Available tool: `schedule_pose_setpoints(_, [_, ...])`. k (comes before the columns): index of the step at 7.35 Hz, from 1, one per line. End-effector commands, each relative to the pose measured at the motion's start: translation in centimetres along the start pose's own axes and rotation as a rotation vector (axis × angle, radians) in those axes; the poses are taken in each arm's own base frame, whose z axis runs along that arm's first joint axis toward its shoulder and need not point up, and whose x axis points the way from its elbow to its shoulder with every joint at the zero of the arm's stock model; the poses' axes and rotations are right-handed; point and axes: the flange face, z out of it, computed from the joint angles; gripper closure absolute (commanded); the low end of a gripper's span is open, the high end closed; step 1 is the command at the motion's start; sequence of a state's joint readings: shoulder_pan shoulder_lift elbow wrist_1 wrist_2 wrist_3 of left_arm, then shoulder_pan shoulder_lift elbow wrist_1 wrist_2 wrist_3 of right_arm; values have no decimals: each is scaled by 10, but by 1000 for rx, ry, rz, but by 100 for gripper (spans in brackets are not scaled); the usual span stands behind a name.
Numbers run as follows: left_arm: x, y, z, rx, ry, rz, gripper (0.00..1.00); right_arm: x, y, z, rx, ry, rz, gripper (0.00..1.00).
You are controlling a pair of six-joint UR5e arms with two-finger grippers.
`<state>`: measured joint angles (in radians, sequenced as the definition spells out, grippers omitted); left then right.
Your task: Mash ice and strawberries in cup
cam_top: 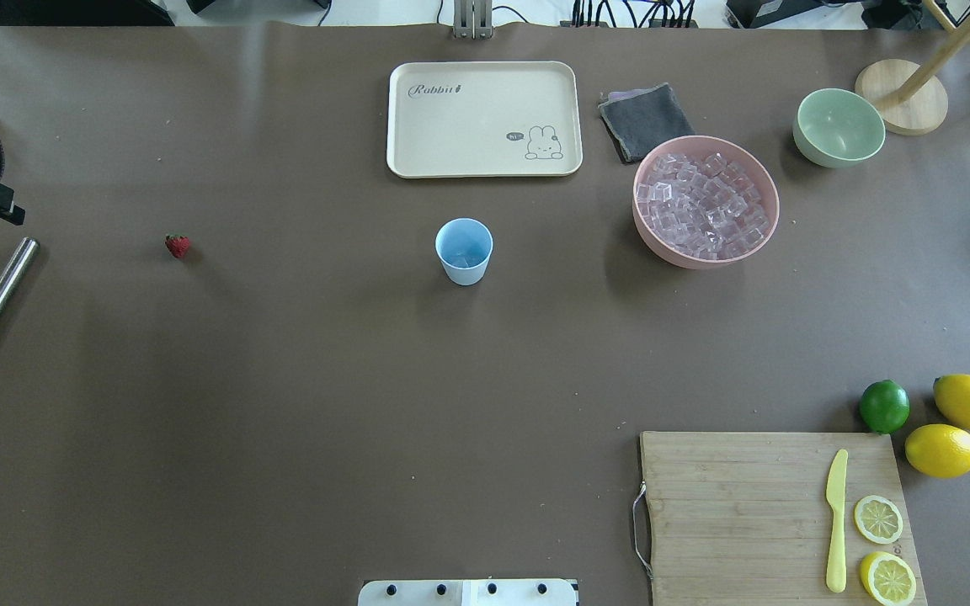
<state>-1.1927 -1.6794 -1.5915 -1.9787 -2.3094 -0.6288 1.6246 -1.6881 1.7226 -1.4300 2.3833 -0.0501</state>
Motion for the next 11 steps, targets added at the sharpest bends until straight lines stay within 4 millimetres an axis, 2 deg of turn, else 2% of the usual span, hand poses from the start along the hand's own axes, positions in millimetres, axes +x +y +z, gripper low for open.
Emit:
schedule_pose_setpoints(1, [38, 2, 24, -31, 7, 59, 1, 32, 15, 9, -36, 22, -30, 0])
schedule_pose_setpoints(2, [72, 1, 40, -19, -18, 111, 1, 36, 21, 13, -45, 19, -19, 0])
schedule_pose_setpoints(3, [113, 6, 63, -5, -50, 164, 1, 39, 26, 6, -31, 21, -11, 0])
schedule_pose_setpoints(4, [142, 1, 71, 7, -48, 119, 2, 40, 26, 3, -23, 23, -10, 0])
schedule_pose_setpoints(5, [161, -21, 84, 6, -49, 93, 3, 42, 27, 0, -15, 25, -16, 0])
schedule_pose_setpoints(6, [171, -30, 88, 4, -48, 94, 3, 42, 26, -3, -8, 30, -17, 0])
schedule_pose_setpoints(7, [175, -39, 102, -10, -57, 91, 4, 44, 27, -2, -10, 31, -12, 0])
schedule_pose_setpoints(8, [177, -46, 110, -14, -61, 89, 11, 45, 27, -4, -8, 32, -10, 0])
schedule_pose_setpoints(10, [178, -35, 125, -40, -68, 97, 11, 48, 32, 0, -21, 33, 11, 0])
schedule_pose_setpoints(11, [179, -36, 123, -37, -65, 97, 11, 51, 33, 3, -27, 33, 28, 0])
